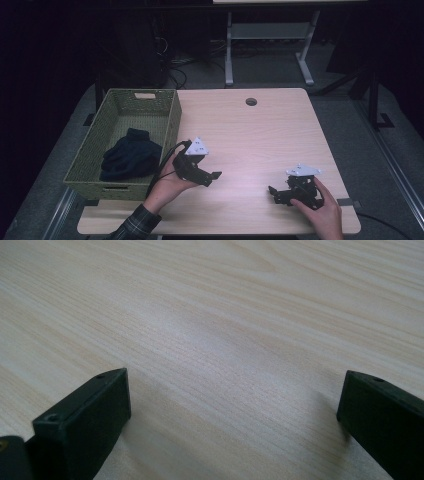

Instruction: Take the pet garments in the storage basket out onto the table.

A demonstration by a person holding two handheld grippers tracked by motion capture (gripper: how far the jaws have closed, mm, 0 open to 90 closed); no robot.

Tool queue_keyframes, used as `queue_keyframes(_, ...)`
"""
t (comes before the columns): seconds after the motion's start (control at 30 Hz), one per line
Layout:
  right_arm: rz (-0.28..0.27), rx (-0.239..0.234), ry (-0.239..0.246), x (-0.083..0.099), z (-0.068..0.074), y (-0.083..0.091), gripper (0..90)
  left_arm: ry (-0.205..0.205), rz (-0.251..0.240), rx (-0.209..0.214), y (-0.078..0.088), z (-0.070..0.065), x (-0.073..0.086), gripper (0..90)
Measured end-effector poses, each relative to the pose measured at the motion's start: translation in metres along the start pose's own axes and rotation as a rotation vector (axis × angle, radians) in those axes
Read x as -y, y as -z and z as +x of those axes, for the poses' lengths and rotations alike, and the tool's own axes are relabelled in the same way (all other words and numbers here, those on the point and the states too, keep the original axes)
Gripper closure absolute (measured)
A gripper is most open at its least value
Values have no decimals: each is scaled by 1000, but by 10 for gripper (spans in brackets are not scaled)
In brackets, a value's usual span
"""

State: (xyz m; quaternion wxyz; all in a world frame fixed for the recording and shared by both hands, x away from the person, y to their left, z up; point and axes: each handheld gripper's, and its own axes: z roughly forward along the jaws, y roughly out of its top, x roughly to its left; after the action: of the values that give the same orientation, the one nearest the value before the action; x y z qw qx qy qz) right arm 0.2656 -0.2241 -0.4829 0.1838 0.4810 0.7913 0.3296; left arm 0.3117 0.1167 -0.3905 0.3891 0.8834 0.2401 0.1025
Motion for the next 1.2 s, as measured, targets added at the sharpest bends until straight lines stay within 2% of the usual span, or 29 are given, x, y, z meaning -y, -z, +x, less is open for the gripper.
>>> queue_keyframes(0.2,-1,0,-2,0,0,0,5,-15,-19,1,14,4,-8,140)
queue_keyframes(0.4,-1,0,-3,0,0,0,4,-2,-47,-9,26,10,-13,140)
queue_keyframes(0.67,-1,0,-2,0,0,0,4,25,-54,-15,35,16,-11,140)
queue_keyframes(0.7,-1,0,-2,0,0,0,5,16,-49,-17,37,18,-11,140)
queue_keyframes(1.2,-1,0,-3,0,0,0,4,50,-67,-51,55,33,-3,140)
